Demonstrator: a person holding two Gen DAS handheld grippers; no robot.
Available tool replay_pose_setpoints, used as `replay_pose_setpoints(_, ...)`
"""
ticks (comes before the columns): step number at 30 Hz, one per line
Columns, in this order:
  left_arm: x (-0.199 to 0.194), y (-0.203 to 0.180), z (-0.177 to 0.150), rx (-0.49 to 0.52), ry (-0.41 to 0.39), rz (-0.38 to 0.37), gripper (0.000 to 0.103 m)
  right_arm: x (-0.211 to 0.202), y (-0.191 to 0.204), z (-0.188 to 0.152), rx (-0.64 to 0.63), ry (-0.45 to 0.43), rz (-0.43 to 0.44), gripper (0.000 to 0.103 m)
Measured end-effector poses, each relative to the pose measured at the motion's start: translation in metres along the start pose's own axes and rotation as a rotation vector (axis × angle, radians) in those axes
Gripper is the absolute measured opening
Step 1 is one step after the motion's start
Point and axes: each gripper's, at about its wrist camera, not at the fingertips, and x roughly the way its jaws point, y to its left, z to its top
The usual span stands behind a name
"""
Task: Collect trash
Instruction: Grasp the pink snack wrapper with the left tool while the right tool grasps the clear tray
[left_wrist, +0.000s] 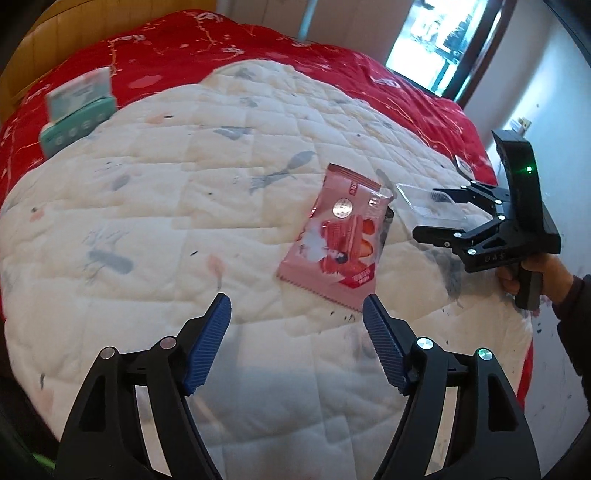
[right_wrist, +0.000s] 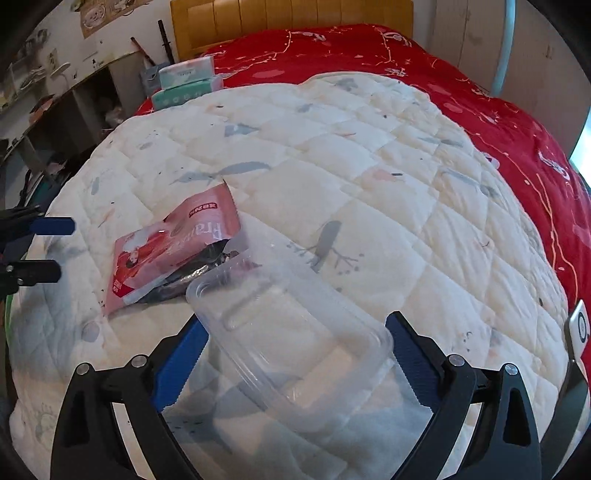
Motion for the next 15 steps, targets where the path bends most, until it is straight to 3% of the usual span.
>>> replay_pose_setpoints(5, 0.017, -0.01, 0.011, 0.031, 0.023, -0.029, 0.077, -0.008, 0.004, -0.005, 0.017, -0.021, 0.025, 0.072)
replay_pose_setpoints(9, 0.035, -0.024, 0.022, 0.074, 0.045, -0.042, 0.081, -0.018, 0.013, -0.012, 0.017, -0.023, 0.0, 0.072)
replay_pose_setpoints(15, 0.062, -0.041, 0.034, 0.148, 0.064, 0.003, 0.085, -0.043, 0.013, -0.029, 0.075, -0.039, -0.01, 0.072)
